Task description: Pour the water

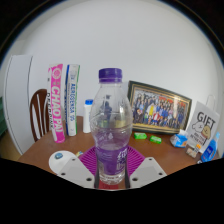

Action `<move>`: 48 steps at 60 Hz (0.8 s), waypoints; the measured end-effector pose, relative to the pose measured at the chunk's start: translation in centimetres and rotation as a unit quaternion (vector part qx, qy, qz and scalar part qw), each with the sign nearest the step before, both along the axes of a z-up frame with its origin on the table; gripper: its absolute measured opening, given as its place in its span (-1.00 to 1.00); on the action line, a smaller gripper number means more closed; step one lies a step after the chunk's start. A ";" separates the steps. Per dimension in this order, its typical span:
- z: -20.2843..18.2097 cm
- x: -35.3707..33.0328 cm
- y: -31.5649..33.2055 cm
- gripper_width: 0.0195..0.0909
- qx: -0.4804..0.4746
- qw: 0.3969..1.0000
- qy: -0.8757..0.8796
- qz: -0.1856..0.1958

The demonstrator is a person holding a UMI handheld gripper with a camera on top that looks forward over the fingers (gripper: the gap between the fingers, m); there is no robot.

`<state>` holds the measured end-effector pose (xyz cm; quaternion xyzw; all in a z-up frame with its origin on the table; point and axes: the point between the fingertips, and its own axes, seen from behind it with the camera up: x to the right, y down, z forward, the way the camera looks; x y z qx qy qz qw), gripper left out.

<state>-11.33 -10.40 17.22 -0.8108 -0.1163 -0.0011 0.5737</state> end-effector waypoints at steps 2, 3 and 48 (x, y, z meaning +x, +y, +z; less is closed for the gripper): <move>-1.4 0.1 0.1 -0.59 -0.006 1.000 0.009 0.002; -2.1 0.2 0.2 -0.59 -0.009 1.000 0.015 0.001; -10.2 1.0 -4.3 0.88 -0.082 0.995 0.048 -0.042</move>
